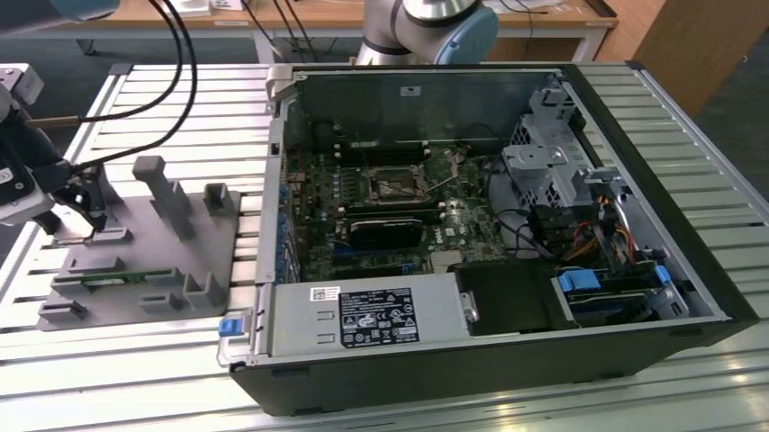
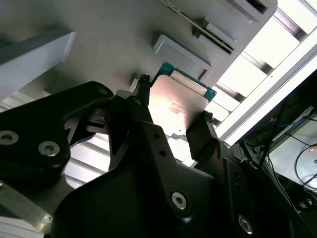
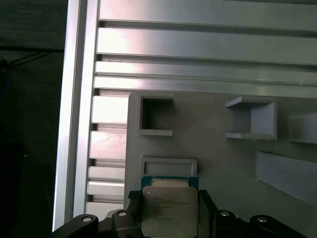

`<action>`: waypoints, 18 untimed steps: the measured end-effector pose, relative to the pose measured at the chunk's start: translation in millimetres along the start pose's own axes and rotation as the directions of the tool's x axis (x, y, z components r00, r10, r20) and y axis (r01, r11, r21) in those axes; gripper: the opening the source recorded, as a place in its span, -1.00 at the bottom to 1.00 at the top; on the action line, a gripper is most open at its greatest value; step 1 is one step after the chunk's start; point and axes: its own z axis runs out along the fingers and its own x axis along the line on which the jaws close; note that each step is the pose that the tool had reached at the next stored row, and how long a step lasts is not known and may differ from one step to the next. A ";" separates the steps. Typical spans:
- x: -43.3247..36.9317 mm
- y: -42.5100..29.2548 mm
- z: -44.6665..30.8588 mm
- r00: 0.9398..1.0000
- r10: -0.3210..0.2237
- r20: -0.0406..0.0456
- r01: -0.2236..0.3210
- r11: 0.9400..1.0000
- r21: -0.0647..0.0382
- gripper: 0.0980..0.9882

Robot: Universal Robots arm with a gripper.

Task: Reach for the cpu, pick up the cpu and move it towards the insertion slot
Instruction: 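Pick up the cpu and move it towards the insertion slot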

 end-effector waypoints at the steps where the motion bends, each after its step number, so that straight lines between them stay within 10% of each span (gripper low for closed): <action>1: 0.0 0.2 -3.2 1.000 0.000 0.000 0.000 1.000 0.000 0.00; 10: 0.2 1.7 -33.0 1.000 0.000 0.000 0.000 1.000 0.000 0.00; 18: 0.3 2.2 -41.8 1.000 0.000 0.000 0.000 1.000 0.000 0.00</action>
